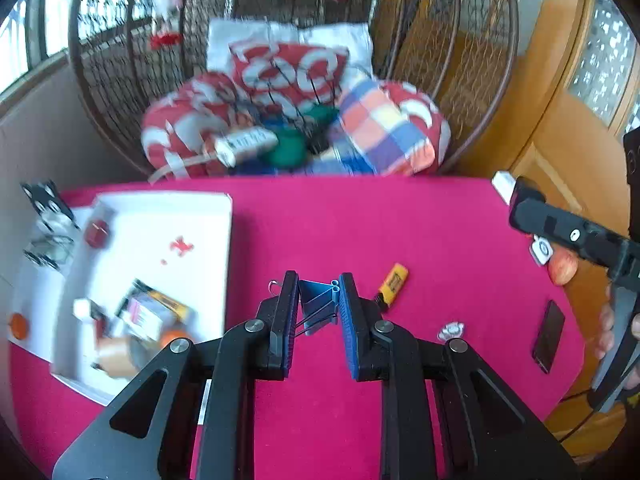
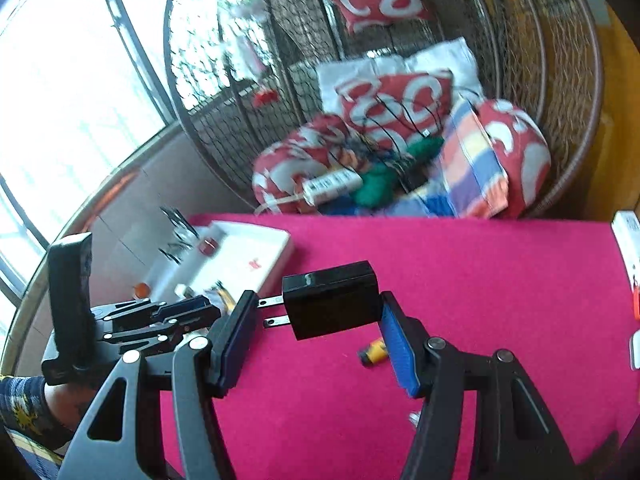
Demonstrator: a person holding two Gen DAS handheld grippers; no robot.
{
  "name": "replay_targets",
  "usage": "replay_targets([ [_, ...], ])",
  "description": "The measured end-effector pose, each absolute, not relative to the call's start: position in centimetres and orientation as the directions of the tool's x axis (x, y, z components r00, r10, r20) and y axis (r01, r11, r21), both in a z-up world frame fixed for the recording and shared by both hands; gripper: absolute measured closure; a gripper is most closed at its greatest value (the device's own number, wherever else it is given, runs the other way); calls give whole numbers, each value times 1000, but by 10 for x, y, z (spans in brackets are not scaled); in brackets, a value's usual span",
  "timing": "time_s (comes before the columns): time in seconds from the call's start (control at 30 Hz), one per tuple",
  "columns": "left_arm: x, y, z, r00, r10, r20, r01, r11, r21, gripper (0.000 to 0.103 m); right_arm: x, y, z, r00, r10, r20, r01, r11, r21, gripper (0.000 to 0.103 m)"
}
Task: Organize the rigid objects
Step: 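Lift and carry the binder clip and black plug over the white tray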
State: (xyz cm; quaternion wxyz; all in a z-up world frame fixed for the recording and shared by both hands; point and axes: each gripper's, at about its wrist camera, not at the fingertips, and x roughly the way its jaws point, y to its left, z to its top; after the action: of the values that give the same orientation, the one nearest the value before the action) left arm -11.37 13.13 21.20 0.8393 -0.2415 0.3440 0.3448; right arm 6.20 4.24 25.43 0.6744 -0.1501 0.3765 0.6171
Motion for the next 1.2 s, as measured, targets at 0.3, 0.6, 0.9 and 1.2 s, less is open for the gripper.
replay_targets([
  [0.3, -170, 147, 246, 533, 486, -693, -763, 630, -144, 84, 13, 64, 283, -56, 779, -625, -955, 141, 261, 43],
  [0.6, -212, 166, 249, 542, 503, -673, -772, 614, -163, 84, -27, 92, 289, -77, 784, -616, -963, 101, 250, 43],
  [0.9, -240, 184, 239, 548, 485, -682, -772, 607, -189, 84, -54, 114, 279, -91, 764, -638, -964, 93, 249, 42],
  [1.2, -265, 206, 225, 549, 453, -702, -774, 592, -224, 84, -79, 136, 263, -105, 731, -674, -961, 99, 257, 42],
])
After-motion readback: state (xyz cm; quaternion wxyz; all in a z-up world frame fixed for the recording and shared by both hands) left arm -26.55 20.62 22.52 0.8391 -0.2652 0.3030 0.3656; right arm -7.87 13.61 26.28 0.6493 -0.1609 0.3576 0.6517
